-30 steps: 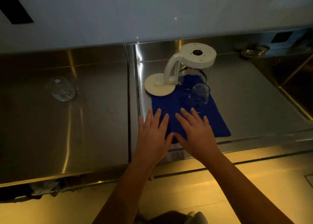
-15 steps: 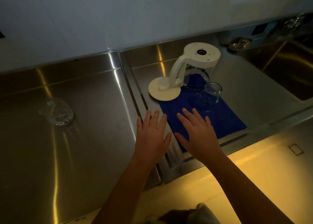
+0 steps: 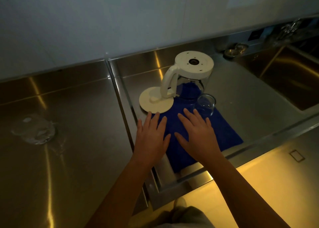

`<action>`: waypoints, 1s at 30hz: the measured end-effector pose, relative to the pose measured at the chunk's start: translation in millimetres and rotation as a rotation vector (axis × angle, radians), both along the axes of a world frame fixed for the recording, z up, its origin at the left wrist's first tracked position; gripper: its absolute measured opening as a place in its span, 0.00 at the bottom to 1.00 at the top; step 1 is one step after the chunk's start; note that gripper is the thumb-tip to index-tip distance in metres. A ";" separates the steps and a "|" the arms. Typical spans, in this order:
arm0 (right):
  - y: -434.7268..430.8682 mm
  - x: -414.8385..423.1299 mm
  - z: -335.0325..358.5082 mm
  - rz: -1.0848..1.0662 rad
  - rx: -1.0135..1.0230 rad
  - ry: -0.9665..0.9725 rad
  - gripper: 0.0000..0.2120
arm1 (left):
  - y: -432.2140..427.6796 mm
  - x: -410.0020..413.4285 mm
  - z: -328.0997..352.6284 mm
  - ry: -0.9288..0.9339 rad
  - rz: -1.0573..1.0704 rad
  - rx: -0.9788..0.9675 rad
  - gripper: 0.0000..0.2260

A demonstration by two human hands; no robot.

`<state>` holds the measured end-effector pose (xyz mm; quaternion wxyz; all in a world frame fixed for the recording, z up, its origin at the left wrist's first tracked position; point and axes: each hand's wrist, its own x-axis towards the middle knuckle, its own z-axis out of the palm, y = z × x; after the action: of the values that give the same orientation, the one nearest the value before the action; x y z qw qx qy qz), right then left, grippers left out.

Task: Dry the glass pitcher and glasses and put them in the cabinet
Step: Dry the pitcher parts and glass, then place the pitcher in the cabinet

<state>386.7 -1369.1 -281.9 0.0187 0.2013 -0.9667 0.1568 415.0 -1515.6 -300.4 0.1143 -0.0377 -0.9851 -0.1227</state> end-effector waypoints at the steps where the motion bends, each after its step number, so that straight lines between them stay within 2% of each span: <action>1: 3.2 -6.0 -1.5 0.005 -0.010 0.020 0.28 | 2.9 -6.2 0.3 0.002 0.005 -0.012 0.25; 15: 39.8 -69.0 -17.3 0.090 -0.027 0.233 0.29 | 42.8 -65.2 -1.6 0.045 0.052 -0.051 0.25; 22: 45.1 -76.1 -20.6 0.140 -0.020 0.247 0.29 | 50.3 -66.2 -3.8 0.021 0.100 -0.027 0.25; 30: 37.9 -65.3 -25.3 0.099 -0.041 0.269 0.29 | 40.3 -57.7 -7.9 0.036 0.087 -0.042 0.25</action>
<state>321.4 -1331.2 -307.2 0.1445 0.2675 -0.9409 0.1490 357.3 -1475.2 -308.3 0.1366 0.0005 -0.9859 -0.0962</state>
